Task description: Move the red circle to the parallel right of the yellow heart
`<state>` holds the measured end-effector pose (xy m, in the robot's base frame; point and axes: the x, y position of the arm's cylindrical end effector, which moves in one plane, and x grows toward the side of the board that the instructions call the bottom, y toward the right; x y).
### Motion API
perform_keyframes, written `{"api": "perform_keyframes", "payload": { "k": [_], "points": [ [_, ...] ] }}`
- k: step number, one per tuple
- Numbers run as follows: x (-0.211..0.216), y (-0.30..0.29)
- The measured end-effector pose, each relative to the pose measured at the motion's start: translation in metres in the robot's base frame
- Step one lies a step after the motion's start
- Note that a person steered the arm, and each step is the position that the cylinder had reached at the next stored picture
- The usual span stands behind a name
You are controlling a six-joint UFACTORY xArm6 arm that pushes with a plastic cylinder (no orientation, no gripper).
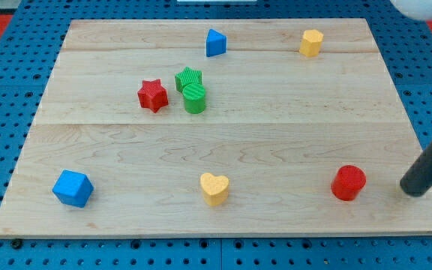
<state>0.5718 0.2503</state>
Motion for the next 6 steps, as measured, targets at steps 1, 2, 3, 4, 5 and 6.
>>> {"api": "perform_keyframes", "payload": {
  "k": [1, 2, 3, 4, 5, 6],
  "points": [
    [-0.052, -0.06],
    [-0.023, -0.068],
    [-0.01, -0.004],
    [0.027, 0.033],
    [0.045, 0.006],
    [0.015, -0.061]
  ]
}}
